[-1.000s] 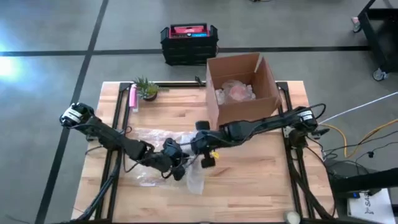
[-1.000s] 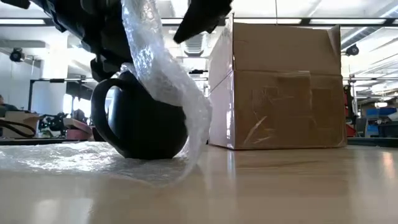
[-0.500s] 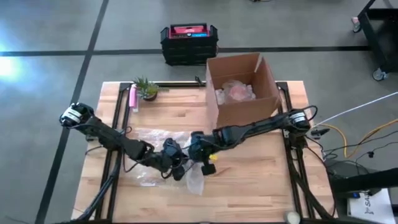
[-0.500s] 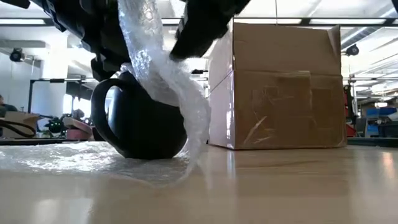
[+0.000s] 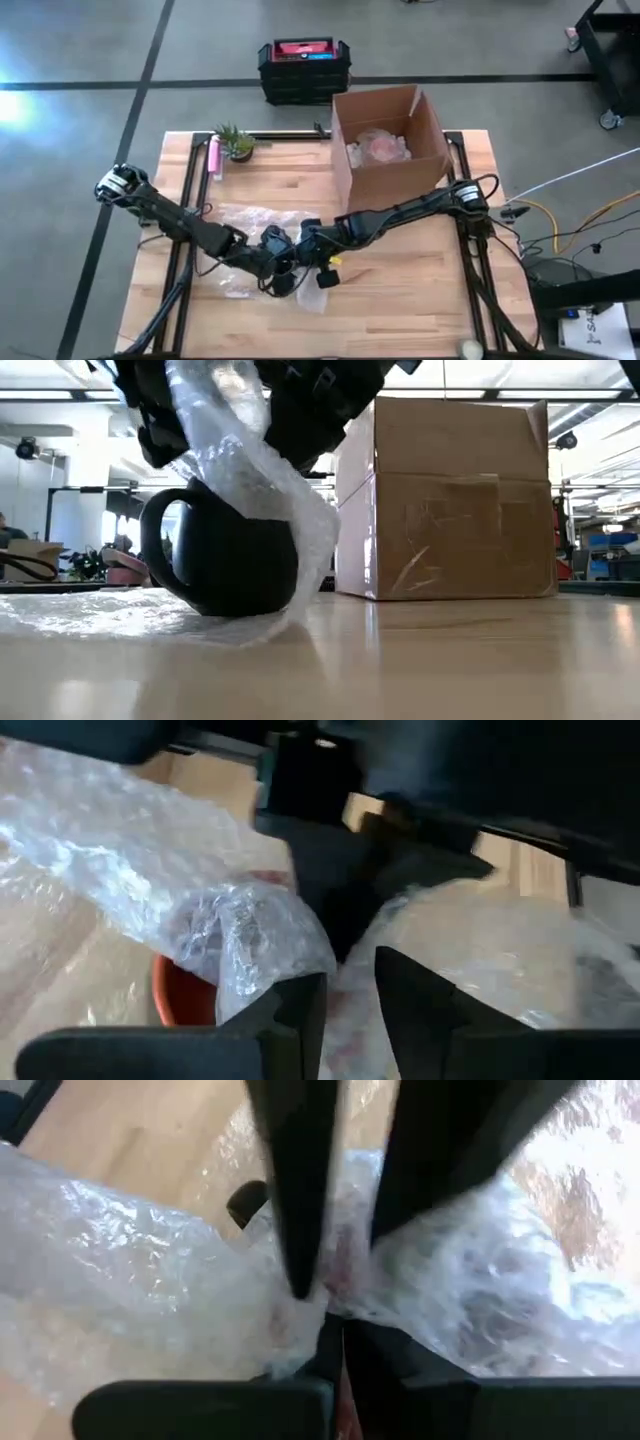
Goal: Wrap mug
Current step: Wrap the black mug with transparent bubble wrap
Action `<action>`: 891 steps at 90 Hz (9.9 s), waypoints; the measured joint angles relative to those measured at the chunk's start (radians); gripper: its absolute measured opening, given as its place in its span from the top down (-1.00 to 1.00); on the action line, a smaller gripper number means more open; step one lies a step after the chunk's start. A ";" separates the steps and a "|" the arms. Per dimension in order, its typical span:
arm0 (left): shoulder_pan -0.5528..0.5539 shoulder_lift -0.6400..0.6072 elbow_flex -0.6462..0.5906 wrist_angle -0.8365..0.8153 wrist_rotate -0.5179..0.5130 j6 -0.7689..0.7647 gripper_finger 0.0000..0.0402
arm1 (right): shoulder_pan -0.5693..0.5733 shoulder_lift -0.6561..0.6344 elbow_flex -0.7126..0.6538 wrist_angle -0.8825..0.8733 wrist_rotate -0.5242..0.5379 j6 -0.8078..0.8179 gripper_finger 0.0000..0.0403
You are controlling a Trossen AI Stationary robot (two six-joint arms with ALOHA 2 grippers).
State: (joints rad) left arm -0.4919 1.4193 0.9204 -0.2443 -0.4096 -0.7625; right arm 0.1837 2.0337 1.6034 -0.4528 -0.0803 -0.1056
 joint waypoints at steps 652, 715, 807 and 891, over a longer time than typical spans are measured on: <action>-0.030 0.132 0.158 -0.198 -0.105 0.111 0.63 | 0.054 0.050 0.252 -0.351 0.125 -0.022 1.00; -0.037 0.022 0.101 -0.560 -0.253 -0.120 0.63 | 0.054 0.096 0.208 -0.298 0.098 0.019 1.00; 0.626 -0.131 -0.397 -0.381 0.116 -0.145 -0.38 | 0.056 0.104 0.206 -0.254 0.099 0.015 1.00; 0.161 -0.239 -0.075 -0.002 0.214 0.003 0.99 | 0.055 0.104 0.206 -0.244 0.098 0.010 1.00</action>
State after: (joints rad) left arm -0.3309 1.1799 0.8455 -0.2464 -0.1953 -0.7597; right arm 0.2388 2.1380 1.8091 -0.6968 0.0181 -0.0956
